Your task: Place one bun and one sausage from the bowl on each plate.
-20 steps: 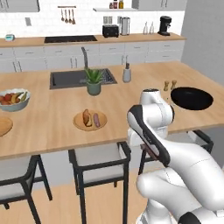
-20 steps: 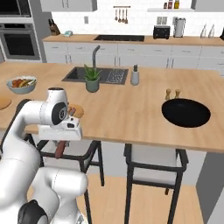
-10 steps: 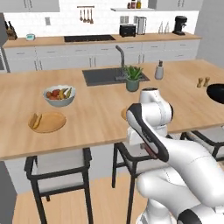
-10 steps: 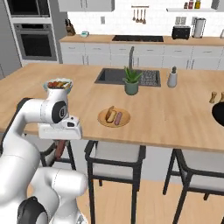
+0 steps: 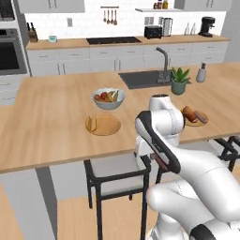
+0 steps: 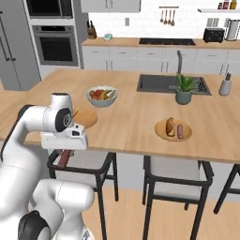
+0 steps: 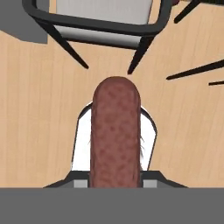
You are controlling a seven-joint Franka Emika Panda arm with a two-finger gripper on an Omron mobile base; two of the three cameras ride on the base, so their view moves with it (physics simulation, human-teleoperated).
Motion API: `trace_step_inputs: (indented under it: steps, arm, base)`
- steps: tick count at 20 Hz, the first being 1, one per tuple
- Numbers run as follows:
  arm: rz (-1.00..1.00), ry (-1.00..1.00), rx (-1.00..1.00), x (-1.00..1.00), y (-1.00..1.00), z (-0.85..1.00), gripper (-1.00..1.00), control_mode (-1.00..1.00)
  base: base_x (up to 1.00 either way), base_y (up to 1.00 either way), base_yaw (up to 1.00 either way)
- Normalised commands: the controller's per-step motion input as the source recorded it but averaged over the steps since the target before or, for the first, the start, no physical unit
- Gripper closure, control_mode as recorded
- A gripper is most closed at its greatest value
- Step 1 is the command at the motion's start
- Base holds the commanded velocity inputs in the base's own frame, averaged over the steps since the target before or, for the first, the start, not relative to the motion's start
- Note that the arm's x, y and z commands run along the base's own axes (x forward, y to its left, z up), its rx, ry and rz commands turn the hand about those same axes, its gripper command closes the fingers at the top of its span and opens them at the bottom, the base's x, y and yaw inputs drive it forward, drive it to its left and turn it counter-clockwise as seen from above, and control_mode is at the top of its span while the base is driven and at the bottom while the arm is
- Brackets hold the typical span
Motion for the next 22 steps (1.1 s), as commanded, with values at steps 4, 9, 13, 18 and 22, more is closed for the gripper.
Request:
trace_step_inputs:
  steps: [4, 9, 13, 18, 22]
  arm:
    - [0.0, 0.0, 0.0, 0.0, 0.0, 0.0, 1.0, 1.0]
    - [0.0, 0.0, 0.0, 0.0, 0.0, 0.0, 1.0, 1.0]
    - [0.0, 0.0, 0.0, 0.0, 0.0, 0.0, 1.0, 1.0]
    - [0.0, 0.0, 0.0, 0.0, 0.0, 0.0, 1.0, 1.0]
    - [0.0, -0.01, -0.01, 0.38, 0.13, 0.02, 1.0, -1.0]
  base:
    - [0.12, 0.64, -0.12]
    - [0.86, 0.31, -0.01]
    - [0.93, 0.35, 0.0]
    - [0.79, 0.54, 0.0]
    - [0.29, 0.26, 0.0]
